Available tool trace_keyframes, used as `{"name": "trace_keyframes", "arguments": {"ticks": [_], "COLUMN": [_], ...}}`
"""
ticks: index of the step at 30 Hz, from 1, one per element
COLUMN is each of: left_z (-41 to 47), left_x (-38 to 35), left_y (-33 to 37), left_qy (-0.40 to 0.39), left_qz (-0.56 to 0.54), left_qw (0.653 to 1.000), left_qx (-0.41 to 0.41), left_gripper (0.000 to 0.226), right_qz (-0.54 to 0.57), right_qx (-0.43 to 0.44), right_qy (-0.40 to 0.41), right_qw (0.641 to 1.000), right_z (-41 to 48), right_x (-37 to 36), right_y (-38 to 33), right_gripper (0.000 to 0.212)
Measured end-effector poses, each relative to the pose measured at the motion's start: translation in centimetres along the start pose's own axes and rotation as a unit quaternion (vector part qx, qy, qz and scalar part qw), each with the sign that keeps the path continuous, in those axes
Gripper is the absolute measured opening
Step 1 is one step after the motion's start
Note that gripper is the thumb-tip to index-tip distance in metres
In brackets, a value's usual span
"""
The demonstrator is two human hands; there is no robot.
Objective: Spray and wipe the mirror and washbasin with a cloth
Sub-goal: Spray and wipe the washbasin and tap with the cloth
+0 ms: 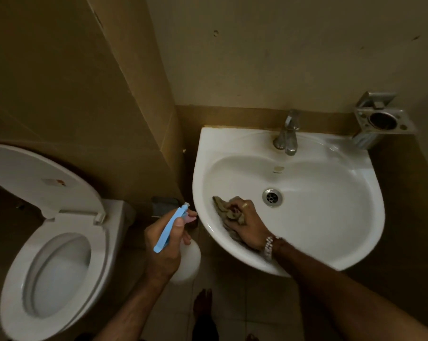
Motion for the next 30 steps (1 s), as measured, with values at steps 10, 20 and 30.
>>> {"name": "trace_keyframes", "arguments": {"ticks": [10,20,30], "left_z": [1.3,-0.4,0.5], "left_x": [0.3,-1.6,-1.0], "left_y": [0.2,0.7,-0.3], "left_qy": [-0.003,-0.033,-0.036], "left_qz": [0.015,0.026,0.040], "left_qw": [1.000,0.998,0.998], "left_qx": [-0.015,-0.036,-0.041], "left_gripper": [0.042,0.030,0.029], "right_qz": [-0.027,-0.343,-0.416], "right_qx": [-0.069,-0.034,-0.318], "right_qy": [0.047,-0.168,0.065], "right_qw": [0.996,0.924,0.849], "right_z": [7.9,-5.9,-0.5], "right_x": [-2.0,10.6,8.5], "right_y": [-1.7,7.6,9.1], "right_gripper": [0.054,0.049,0.060]}}
Point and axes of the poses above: each hand's wrist, its own z-axis towards the middle knuckle, its own x-axis out of the back of the hand, y = z × x, the point moved 5 cm from there along z, towards the middle knuckle, and after that the axes turned 3 degrees about x, right-handed, at the moved point
